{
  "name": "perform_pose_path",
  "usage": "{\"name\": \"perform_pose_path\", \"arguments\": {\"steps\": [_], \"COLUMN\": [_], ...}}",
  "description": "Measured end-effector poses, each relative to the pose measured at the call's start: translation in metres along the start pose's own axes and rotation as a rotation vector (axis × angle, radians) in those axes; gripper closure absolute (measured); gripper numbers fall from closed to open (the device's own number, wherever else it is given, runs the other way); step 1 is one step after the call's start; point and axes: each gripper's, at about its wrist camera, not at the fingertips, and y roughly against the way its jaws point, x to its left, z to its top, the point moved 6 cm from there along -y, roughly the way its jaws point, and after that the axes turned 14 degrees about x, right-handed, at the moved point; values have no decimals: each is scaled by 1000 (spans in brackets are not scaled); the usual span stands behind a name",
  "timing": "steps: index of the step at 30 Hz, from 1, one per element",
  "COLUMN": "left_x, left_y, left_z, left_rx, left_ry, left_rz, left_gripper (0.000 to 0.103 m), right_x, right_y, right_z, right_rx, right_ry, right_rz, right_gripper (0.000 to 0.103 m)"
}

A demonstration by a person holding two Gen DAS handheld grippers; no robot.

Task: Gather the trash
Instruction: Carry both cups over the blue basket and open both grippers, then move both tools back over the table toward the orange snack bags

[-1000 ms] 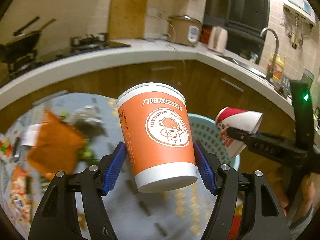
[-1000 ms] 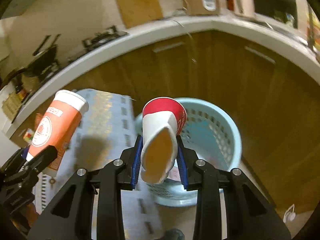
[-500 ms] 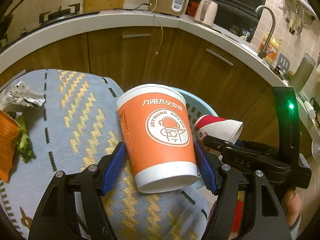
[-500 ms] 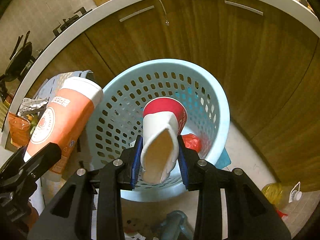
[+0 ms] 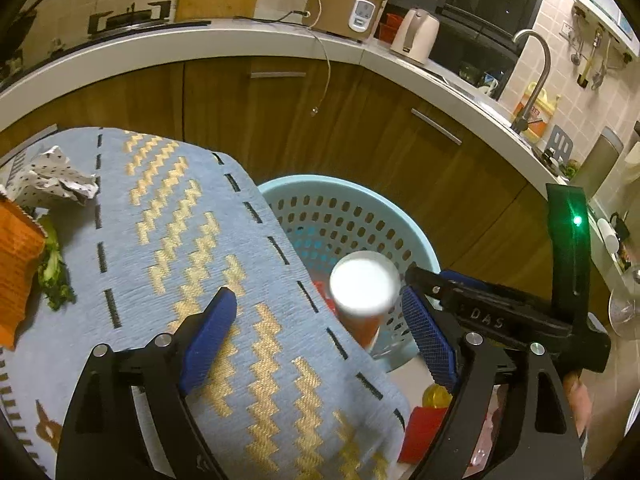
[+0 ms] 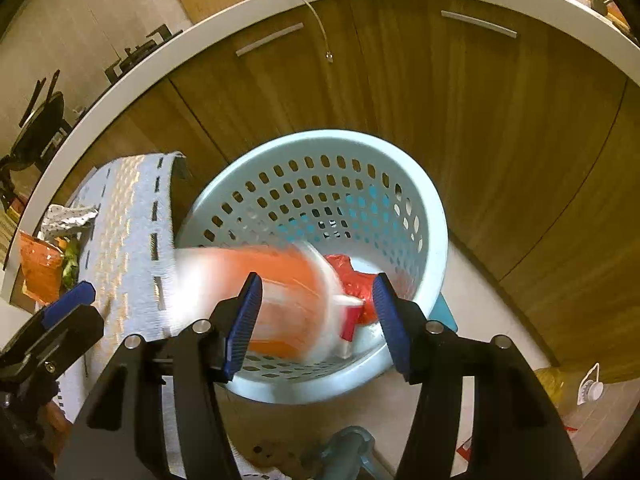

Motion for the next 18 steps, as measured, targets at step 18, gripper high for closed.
{"name": "perform_pose_path", "arguments": {"steps": [18], "left_x": [64], "left_y": [75], "left_z": [-30], "left_rx": [-147], "left_ry": [145], "left_rz": [38], "left_gripper": [21], "right_x": [79], "right_y": [33], "right_z": [-13], "right_rx": [-83], "right_ry": [178], "right_rz": [24], "right_gripper": [49]}}
